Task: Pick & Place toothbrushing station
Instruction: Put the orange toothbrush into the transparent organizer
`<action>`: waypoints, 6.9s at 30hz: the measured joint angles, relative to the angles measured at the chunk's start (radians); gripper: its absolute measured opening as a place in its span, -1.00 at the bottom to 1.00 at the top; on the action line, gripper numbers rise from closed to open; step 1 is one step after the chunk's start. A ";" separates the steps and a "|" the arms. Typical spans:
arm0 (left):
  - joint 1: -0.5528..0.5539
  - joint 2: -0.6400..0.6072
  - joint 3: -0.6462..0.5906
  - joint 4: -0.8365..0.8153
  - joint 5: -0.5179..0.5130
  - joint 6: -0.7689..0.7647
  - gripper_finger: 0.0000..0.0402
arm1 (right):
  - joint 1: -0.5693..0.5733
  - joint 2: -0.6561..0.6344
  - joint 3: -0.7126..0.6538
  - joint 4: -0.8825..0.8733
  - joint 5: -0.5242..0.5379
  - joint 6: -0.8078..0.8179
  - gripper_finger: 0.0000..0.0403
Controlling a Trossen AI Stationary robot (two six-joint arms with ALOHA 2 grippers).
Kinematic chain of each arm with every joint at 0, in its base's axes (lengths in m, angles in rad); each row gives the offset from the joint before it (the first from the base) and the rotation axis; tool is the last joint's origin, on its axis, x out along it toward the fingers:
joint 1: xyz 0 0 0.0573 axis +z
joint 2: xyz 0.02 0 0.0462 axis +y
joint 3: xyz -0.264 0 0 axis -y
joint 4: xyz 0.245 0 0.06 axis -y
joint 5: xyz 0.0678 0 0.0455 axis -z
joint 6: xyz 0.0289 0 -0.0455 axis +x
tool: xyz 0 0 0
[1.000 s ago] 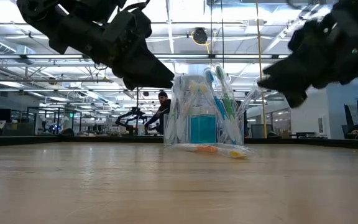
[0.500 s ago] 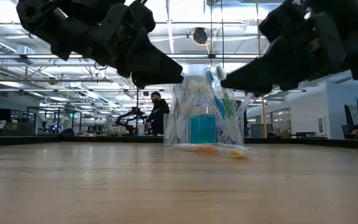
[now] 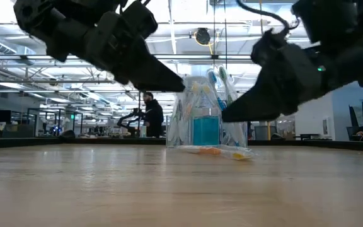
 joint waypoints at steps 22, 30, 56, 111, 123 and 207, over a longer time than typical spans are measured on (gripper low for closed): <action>0.007 -0.356 -0.001 -0.531 -0.153 0.116 -0.07 | -0.030 0.053 0.347 -0.736 0.088 0.257 -0.30; 0.007 -0.352 0.000 -0.592 -0.160 0.141 -0.07 | -0.036 0.098 0.347 -0.757 0.004 0.278 -0.30; 0.013 -0.352 0.000 -0.582 -0.175 0.091 -0.07 | -0.041 0.055 0.341 -0.834 -0.006 -0.296 -0.96; 0.067 -0.129 -0.001 -0.401 0.083 -0.453 -0.84 | -0.079 0.011 0.345 -0.376 0.081 -1.502 -0.99; 0.068 -0.129 -0.001 -0.396 0.056 -0.451 -0.72 | -0.078 0.011 0.345 -0.376 0.080 -1.426 -0.77; -0.196 -0.276 -0.001 -0.057 -1.295 0.406 -0.95 | -0.189 -0.145 0.346 -0.078 0.207 -0.040 -0.16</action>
